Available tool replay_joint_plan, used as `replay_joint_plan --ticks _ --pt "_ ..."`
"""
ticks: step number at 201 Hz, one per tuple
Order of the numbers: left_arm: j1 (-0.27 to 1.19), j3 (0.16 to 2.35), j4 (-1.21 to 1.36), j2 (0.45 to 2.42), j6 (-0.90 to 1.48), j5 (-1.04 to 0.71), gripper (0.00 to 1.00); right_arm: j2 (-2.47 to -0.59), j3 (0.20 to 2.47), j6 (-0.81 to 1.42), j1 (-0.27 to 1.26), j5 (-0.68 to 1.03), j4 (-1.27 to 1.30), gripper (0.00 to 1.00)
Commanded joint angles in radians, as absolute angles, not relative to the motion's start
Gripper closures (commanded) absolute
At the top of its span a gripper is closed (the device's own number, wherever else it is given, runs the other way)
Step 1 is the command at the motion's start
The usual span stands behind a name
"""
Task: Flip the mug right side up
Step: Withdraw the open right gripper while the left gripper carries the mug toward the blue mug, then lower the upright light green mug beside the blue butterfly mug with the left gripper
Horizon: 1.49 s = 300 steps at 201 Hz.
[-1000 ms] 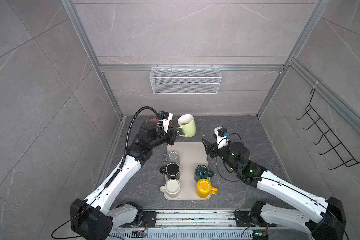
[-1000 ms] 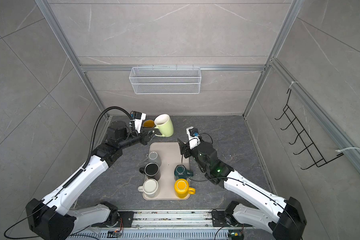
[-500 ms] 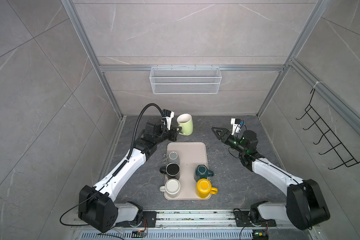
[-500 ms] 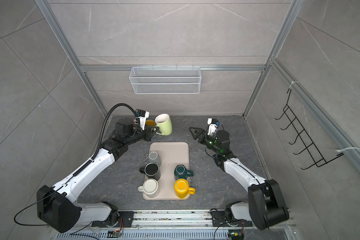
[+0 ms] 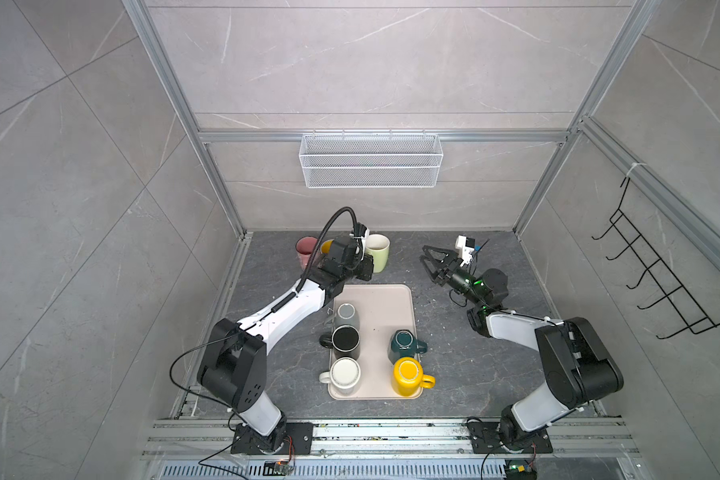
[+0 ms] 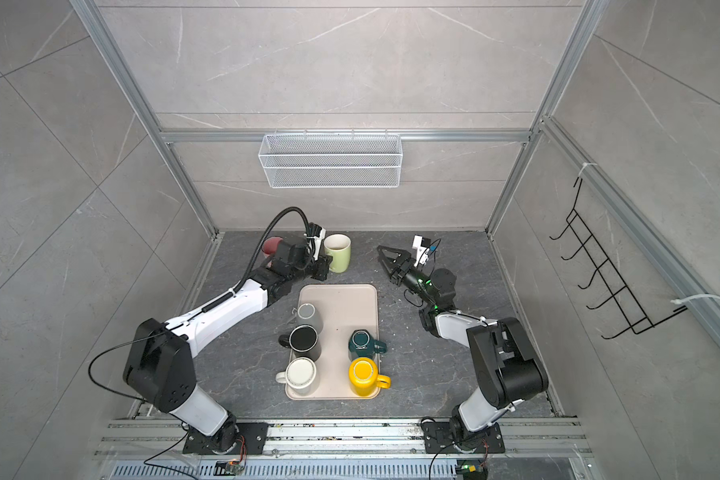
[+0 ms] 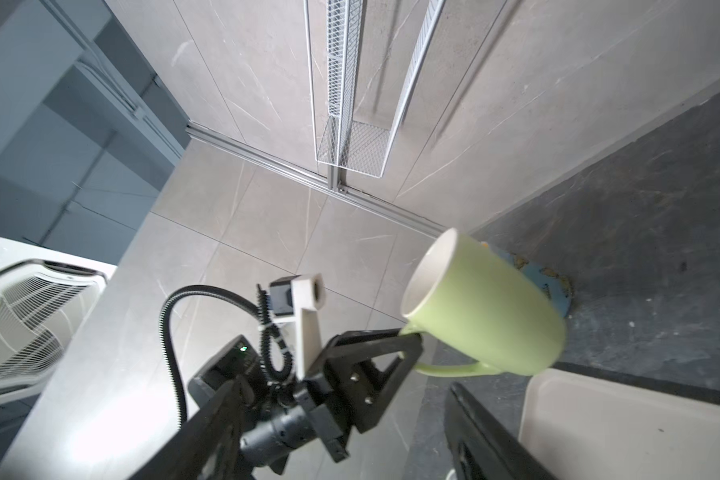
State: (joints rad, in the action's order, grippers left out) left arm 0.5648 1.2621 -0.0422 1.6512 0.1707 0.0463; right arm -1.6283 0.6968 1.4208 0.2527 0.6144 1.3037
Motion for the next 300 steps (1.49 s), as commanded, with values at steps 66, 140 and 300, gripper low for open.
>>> replay_joint_plan --ticks 66,140,300 --pt "0.56 1.363 0.34 1.827 0.162 0.284 1.0 -1.618 0.652 1.477 0.255 0.627 1.433 0.21" --pt "0.559 1.405 0.372 1.941 0.194 0.33 1.0 -1.601 0.639 1.456 0.256 0.64 1.434 0.21" --pt "0.532 1.359 0.374 1.99 0.309 0.37 1.0 -1.635 0.65 1.453 0.256 0.647 1.434 0.2"
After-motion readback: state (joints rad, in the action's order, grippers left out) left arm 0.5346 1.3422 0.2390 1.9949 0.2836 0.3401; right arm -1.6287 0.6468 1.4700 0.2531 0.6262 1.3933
